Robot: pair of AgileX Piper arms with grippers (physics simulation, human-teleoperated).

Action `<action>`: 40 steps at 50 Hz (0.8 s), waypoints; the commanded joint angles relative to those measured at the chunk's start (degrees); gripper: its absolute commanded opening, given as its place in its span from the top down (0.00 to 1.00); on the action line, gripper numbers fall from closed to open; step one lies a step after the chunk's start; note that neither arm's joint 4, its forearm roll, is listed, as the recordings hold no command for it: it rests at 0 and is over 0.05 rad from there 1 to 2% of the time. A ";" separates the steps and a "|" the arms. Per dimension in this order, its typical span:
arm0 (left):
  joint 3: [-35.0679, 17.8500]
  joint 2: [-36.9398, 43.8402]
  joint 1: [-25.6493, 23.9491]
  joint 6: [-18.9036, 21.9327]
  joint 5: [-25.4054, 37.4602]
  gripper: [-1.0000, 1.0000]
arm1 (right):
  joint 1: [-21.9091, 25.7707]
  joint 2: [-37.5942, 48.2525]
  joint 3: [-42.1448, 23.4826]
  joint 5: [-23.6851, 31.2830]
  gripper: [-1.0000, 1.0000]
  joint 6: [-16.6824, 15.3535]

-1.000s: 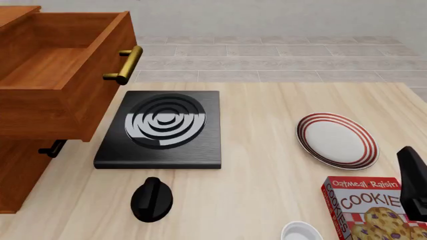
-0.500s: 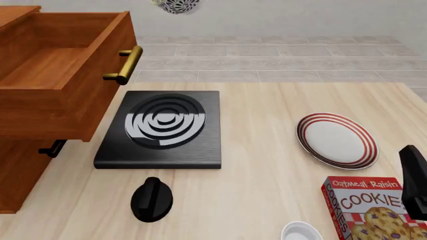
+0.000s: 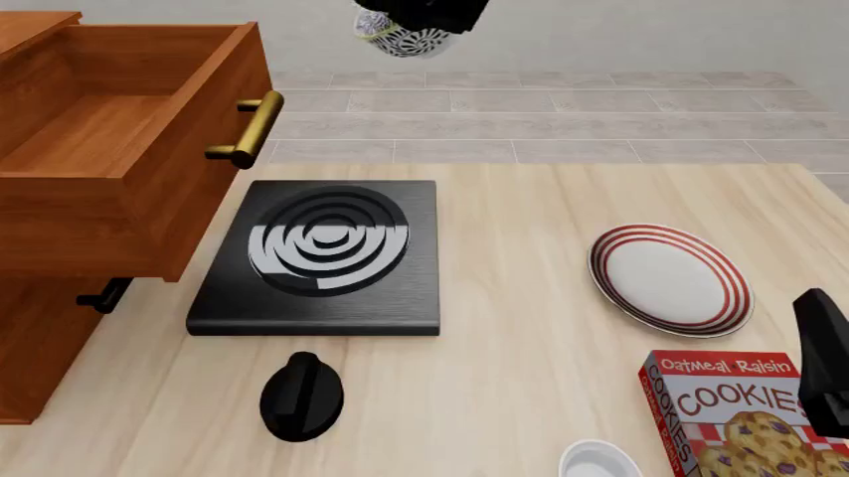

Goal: Pick the akita bowl in the top layer of the wooden cabinet and place it on the plate.

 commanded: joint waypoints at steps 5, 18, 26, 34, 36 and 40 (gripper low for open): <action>0.30 1.67 -2.61 0.57 -1.58 1.00 | -0.19 0.01 0.06 -0.10 0.00 0.17; 2.39 2.77 -3.37 1.62 -4.13 1.00 | -0.62 -0.03 -0.03 -0.02 0.00 0.42; 3.61 4.42 -4.54 1.48 -6.13 1.00 | -1.15 -0.06 -0.13 0.07 0.00 0.55; 3.63 6.30 -6.29 1.16 -7.26 1.00 | -1.90 -0.07 -0.15 0.12 0.00 0.74; 3.75 6.79 -6.53 1.15 -7.72 1.00 | -2.08 -0.07 -0.11 0.12 0.00 0.80; 4.04 7.36 -6.79 1.19 -8.22 1.00 | -2.21 -0.07 -0.11 0.09 0.00 0.87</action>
